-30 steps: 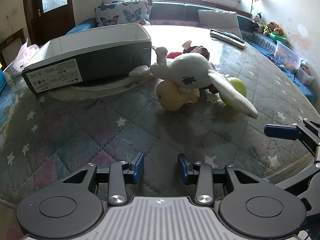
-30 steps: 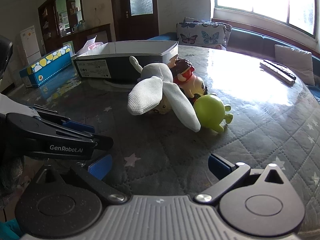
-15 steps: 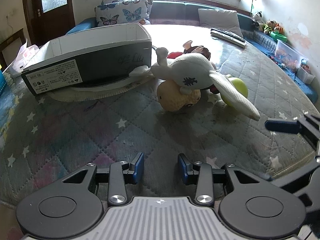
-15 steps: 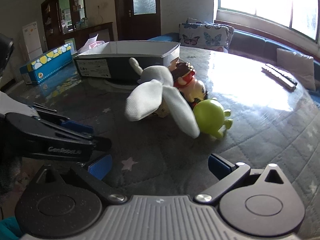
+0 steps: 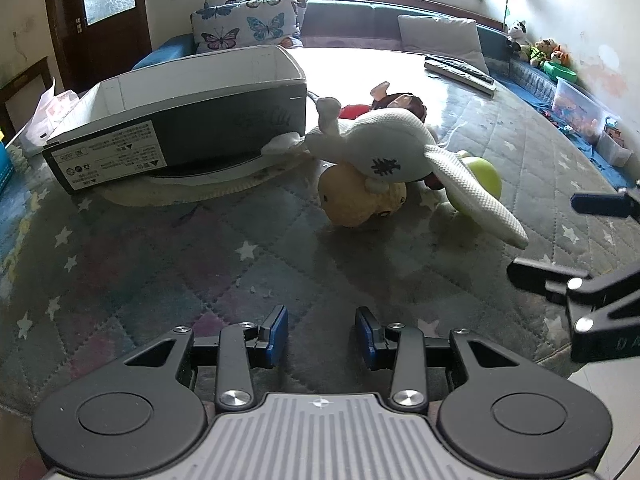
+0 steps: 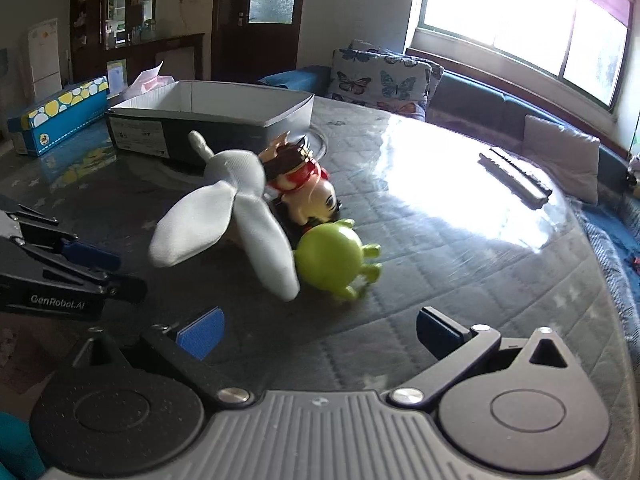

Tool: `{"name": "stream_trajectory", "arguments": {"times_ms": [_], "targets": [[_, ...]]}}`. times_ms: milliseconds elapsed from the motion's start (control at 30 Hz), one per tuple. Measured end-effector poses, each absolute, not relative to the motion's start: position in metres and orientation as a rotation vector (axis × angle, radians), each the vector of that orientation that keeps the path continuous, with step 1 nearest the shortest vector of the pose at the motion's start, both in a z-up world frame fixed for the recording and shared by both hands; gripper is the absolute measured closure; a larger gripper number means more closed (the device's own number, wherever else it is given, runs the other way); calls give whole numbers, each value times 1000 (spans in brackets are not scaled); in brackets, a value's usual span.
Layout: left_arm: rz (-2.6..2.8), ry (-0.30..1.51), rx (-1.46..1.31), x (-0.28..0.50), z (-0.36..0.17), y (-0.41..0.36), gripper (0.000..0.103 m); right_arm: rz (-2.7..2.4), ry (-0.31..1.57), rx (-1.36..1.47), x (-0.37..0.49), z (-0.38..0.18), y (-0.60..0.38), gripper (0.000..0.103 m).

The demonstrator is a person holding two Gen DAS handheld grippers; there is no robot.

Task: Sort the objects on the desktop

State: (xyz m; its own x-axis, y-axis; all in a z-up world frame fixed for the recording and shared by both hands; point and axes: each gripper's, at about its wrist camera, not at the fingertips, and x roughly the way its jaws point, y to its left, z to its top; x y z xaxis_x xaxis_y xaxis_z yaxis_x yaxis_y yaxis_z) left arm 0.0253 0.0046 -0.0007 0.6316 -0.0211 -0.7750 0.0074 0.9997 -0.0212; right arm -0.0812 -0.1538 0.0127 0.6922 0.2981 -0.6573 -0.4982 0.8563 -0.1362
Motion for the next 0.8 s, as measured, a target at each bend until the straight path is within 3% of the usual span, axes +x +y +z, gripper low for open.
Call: {"name": "stream_trajectory", "arguments": {"times_ms": [600,800], "targets": [[-12,892,-22,31,0,9,63,497,694,-242,-136,-7,-133,0],[-9,892,-25,32,1,10,63,508,703,-226,-94,-5,-131,0]]}}
